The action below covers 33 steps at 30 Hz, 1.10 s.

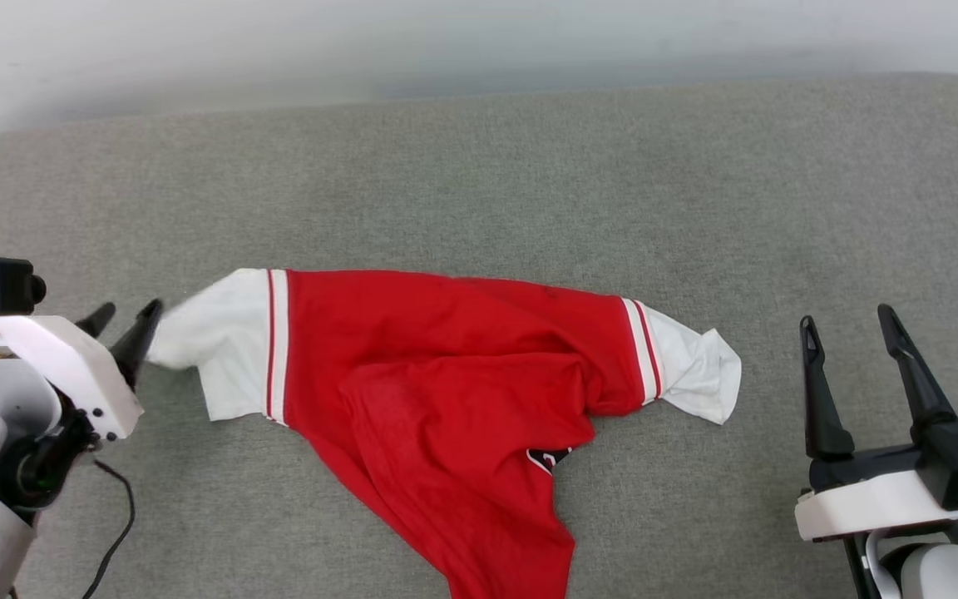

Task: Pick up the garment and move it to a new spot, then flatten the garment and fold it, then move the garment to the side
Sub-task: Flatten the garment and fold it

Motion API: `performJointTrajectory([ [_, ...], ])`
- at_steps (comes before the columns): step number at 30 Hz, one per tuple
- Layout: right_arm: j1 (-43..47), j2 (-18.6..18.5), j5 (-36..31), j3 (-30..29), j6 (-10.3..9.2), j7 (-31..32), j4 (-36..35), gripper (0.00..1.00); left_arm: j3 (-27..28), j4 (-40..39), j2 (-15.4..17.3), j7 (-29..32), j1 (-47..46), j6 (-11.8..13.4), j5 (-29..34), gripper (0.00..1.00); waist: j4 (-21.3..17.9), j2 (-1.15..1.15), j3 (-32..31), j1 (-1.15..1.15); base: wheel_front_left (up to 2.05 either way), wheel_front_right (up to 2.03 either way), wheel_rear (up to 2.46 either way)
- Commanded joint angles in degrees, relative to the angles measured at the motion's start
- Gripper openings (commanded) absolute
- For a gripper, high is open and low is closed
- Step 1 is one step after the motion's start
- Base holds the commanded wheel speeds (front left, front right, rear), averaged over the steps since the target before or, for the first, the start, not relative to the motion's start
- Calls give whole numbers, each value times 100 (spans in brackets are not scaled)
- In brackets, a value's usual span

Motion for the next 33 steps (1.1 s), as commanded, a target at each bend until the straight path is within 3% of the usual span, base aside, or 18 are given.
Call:
performJointTrajectory([
  [1,36,3,-23,10,-4,-11,30,100,49,-14,-58,-266,55,-24,58,100,41,0,-73,0,0,0,0],
  [8,143,3,-53,-30,-4,-11,66,100,70,-455,-235,-2172,380,-90,877,100,183,0,-395,0,0,0,0],
  [11,175,3,-89,-77,-4,-11,75,100,355,-909,-354,-2430,694,85,1187,100,262,0,-507,0,0,0,0],
  [14,170,3,-80,-175,-4,220,176,100,1048,-1734,-647,-2455,1162,320,1686,100,372,0,-555,0,0,0,0],
  [17,-29,-26,-175,-14,-3,979,154,100,1593,-2451,-1018,-2446,1813,420,2226,100,516,0,-538,0,0,0,0],
  [21,-337,-622,253,375,-4,2571,170,100,1904,-2959,-1389,-2448,2389,483,2858,100,733,0,-485,0,0,0,0],
  [27,-886,-1587,1418,915,-4,5161,185,100,2002,-3228,-1798,-2449,2774,272,3300,100,1118,0,-296,0,0,0,0],
  [30,-1111,-1826,1855,1019,-3,5916,296,100,2035,-3232,-1969,-2449,2785,153,3408,100,1290,0,-158,0,0,0,0],
  [33,-1212,-1976,2004,1077,-4,6271,557,100,2003,-3178,-2114,-2450,2687,35,3498,100,1469,0,-34,0,0,0,0],
])
